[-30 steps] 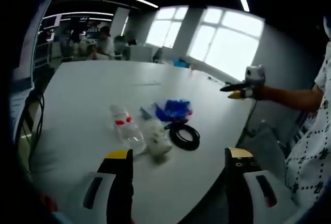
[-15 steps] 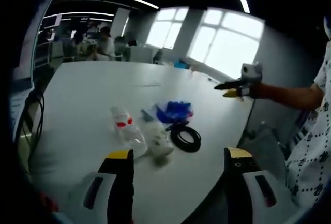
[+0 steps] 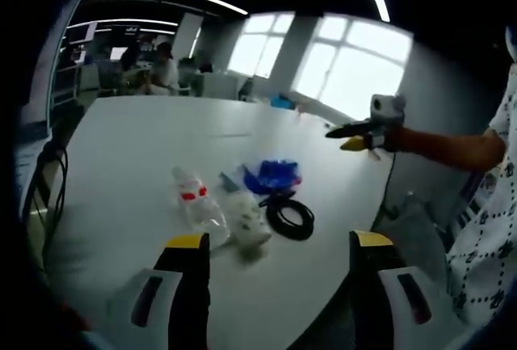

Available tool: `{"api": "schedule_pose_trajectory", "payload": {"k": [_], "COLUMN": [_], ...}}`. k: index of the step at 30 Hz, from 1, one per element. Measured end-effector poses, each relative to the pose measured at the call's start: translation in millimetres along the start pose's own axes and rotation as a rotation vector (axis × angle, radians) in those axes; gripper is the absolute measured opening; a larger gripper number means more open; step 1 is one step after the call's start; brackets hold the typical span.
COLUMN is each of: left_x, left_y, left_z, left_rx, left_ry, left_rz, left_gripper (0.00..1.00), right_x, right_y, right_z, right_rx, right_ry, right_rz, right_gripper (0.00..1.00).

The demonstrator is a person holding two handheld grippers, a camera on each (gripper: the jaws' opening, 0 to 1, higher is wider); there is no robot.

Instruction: Arrange the tabletop items into an orderly group along one side of the table until the central work area is clear of visible clutter.

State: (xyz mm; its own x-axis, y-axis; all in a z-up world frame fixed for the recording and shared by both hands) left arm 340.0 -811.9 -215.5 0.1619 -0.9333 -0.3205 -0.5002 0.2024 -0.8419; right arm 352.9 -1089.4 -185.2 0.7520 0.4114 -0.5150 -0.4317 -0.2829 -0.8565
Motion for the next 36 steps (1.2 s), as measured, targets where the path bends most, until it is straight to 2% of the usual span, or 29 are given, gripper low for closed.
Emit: {"api": "schedule_pose_trajectory", "payload": {"k": [36], "left_x": [4.8], "left_y": [-4.8], "left_z": [15.1], "left_rx": [-0.017], "left_ry": [0.003], "left_rz": [-0.017], "left_gripper": [0.66], "right_x": [78.7], "right_y": [-30.4], "right_z": [32.9], "right_rx": [-0.039], "right_ry": [-0.128], "right_rz": [0.016], "right_gripper": [0.39]}}
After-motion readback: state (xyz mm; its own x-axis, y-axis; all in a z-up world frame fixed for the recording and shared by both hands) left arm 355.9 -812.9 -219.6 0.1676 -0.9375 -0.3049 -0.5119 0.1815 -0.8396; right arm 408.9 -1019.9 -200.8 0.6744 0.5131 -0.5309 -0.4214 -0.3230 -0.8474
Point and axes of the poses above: the point that each gripper's makers call its tool centre point, and the gripper's own axes: x roughly forward along the fingers, z roughly to its left, y roughly out of its underside, the point moved 2 cm from there along -x, roughly backward along the fingers, and after that the axes turned 11 degrees about y, right-handed, at the moved point
